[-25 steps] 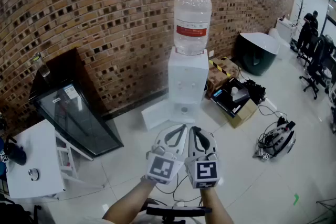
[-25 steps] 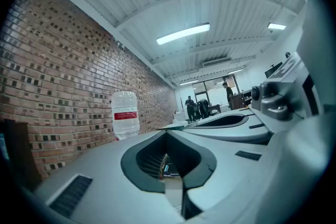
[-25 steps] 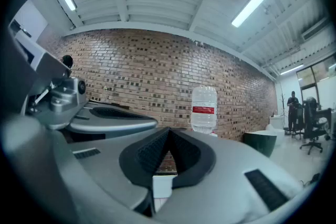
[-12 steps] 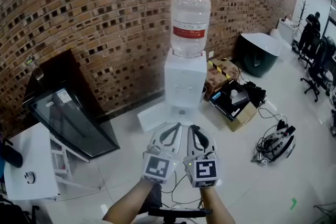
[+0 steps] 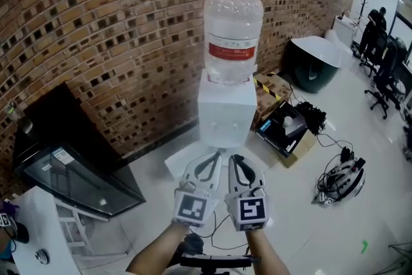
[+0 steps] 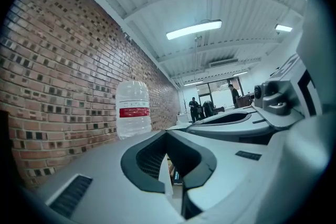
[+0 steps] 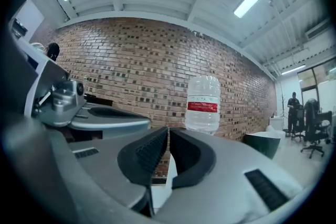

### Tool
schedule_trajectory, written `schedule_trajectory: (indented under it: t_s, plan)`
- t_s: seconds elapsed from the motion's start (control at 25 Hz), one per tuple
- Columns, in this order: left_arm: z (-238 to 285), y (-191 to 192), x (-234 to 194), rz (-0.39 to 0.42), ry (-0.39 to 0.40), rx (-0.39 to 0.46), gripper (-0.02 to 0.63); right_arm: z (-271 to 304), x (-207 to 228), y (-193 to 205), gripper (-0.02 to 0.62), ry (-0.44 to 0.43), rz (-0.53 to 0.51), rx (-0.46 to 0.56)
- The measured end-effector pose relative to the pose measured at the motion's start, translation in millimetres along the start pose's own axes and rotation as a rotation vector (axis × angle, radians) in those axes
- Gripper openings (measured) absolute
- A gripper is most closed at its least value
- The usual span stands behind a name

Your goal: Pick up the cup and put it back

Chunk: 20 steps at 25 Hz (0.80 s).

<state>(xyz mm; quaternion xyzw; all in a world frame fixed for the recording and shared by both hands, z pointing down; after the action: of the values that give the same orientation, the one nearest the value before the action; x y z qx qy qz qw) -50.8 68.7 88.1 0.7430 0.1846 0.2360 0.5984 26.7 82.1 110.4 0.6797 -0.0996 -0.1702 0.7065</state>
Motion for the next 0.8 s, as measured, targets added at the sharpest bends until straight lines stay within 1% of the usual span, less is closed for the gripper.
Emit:
schedule_trajectory:
  t_s: [0.2, 0.36, 0.52, 0.64, 0.8]
  plan:
    - [44.1, 7.7, -54.1, -0.029, 0.028, 0.004, 0.0, 64.8, 7.4, -10.0, 0.017, 0.032, -0.017, -0.017]
    - [70.9, 13.3, -82.9, -0.023, 0.052, 0.014, 0.0, 102.3, 14.5, -13.2, 0.017, 0.058, -0.002, -0.009]
    - [92.8, 18.7, -92.8, -0.031, 0.069, 0.032, 0.0, 125.7, 24.8, -16.6, 0.017, 0.081, -0.012, 0.005]
    - [110.9, 22.5, -93.1, -0.022, 0.076, 0.036, 0.0, 138.4, 37.9, -18.5, 0.017, 0.087, -0.02, 0.018]
    - [135.1, 26.3, -88.6, -0.024, 0.07, 0.044, 0.0, 148.2, 61.0, -15.8, 0.017, 0.073, -0.019, 0.028]
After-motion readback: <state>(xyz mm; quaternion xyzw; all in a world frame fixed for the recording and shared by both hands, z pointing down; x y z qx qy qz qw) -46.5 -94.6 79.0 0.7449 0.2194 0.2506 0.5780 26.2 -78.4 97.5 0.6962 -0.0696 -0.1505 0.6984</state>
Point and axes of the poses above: the fingertips, and each gripper's own axes: z forward along the fingers, x to its right, y out of its underside, the point moved 5 cm from there along -z, backward along the fingers, and after that the axes turned 4 degrees about -y, right-handed, at the moved point
